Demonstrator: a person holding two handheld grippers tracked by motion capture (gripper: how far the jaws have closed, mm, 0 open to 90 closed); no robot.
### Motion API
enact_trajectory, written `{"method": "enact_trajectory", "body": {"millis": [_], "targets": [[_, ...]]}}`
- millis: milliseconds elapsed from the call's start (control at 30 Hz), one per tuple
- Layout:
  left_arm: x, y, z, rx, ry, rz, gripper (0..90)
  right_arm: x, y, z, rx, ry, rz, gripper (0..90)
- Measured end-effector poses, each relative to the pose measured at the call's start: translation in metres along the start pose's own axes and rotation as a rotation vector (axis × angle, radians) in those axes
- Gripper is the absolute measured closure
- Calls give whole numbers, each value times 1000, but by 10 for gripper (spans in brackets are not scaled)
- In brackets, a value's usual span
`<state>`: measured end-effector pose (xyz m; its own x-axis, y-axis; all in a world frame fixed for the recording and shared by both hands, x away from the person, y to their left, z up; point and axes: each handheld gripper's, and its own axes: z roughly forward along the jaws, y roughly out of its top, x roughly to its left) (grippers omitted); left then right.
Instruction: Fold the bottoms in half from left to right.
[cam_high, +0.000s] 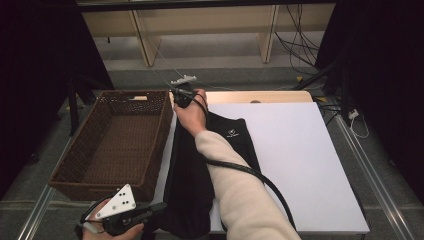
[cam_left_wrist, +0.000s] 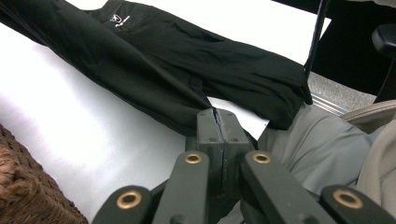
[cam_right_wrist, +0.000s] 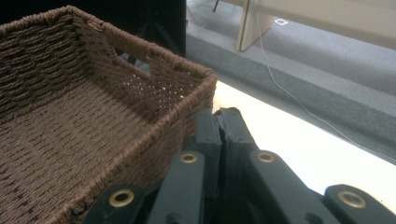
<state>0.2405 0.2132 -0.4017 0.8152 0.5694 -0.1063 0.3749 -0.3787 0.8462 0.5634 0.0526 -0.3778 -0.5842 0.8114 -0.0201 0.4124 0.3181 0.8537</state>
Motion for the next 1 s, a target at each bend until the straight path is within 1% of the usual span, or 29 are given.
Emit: {"method": "enact_trajectory", "body": {"millis": [200, 300, 433, 500, 600, 833, 900, 1000], "targets": [[2, 0, -2, -4, 7, -4, 890, 2, 2, 0, 1, 1, 2, 879], [2, 0, -4, -5, 10, -1, 890, 3, 3, 1, -12, 7, -3, 879], [0, 1, -6, -10, 6, -3, 890, 5, 3, 1, -13, 6, 4, 879], [-2, 2, -6, -14, 5, 2, 890, 5, 3, 2, -19, 7, -8, 879], [-4, 3, -7, -16, 3, 9, 890, 7, 4, 2, -19, 10, -5, 878], [-4, 3, -8, -22, 5, 8, 890, 9, 5, 1, -23, 12, -2, 879], [-4, 4, -9, -24, 8, 9, 890, 10, 7, 0, -18, 10, -9, 879], [-4, 4, -11, -29, 13, 11, 890, 11, 10, 1, -28, 11, -10, 879]]}}
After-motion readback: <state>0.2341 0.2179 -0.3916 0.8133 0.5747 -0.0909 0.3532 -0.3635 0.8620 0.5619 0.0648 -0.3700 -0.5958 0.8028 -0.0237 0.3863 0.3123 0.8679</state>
